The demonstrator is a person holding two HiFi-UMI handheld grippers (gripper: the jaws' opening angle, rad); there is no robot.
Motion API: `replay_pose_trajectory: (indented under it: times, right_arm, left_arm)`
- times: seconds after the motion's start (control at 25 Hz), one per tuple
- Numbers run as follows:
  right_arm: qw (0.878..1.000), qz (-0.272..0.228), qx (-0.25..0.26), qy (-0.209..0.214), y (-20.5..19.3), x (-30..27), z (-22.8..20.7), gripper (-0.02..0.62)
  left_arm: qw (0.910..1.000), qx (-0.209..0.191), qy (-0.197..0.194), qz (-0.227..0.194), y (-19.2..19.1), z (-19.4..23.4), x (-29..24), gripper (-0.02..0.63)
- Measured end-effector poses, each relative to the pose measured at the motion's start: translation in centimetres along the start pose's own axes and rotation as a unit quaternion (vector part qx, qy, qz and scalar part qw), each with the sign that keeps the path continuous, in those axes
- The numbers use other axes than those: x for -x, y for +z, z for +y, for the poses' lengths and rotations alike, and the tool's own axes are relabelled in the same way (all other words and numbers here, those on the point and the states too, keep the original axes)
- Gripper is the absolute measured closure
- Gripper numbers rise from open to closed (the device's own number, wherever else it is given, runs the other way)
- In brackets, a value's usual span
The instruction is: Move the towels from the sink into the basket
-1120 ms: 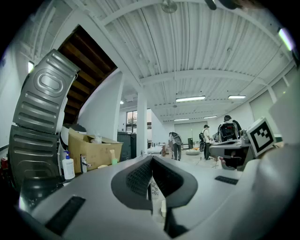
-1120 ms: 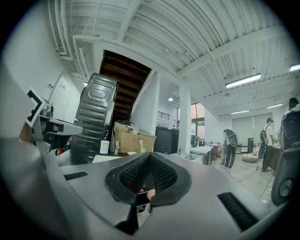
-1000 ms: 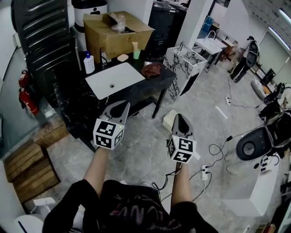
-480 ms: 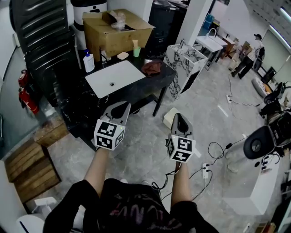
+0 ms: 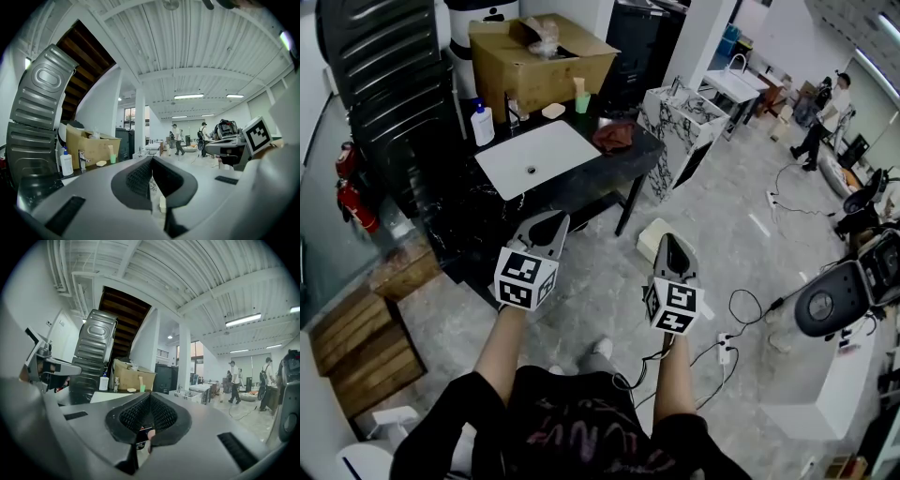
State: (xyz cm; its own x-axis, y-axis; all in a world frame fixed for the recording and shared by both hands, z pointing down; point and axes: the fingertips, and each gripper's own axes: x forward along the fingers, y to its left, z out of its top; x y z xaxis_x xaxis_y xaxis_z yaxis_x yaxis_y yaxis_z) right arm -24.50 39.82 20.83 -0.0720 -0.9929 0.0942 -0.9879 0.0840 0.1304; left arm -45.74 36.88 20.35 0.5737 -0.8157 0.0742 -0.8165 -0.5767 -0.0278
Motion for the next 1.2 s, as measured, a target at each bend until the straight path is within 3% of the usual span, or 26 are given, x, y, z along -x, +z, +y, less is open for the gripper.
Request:
replay_pose_trajectory:
  times: [0.48,0.92,1.2]
  right_arm:
    - [1.0,0.004,-0.017,0.008,-1.2,-7.6,-2.7,0.581]
    - [0.999,0.014,-0.03,0.031,-3.0,-21.4,-9.4,0.581]
    - [0.998,0.022,-0.035,0.057,-2.7,-29.6,-14.9,0.581]
  left_arm:
    - [0.9997,-0.008,0.0,0.022,-1.5,1.8,-7.5,0.591]
    - [0.9986,-0.008,0.012,0.051,-3.0,4.5,-22.1,0.591]
    - [0.9976,-0.006,0.028,0.063,-1.6,5.0,-31.6,0.591]
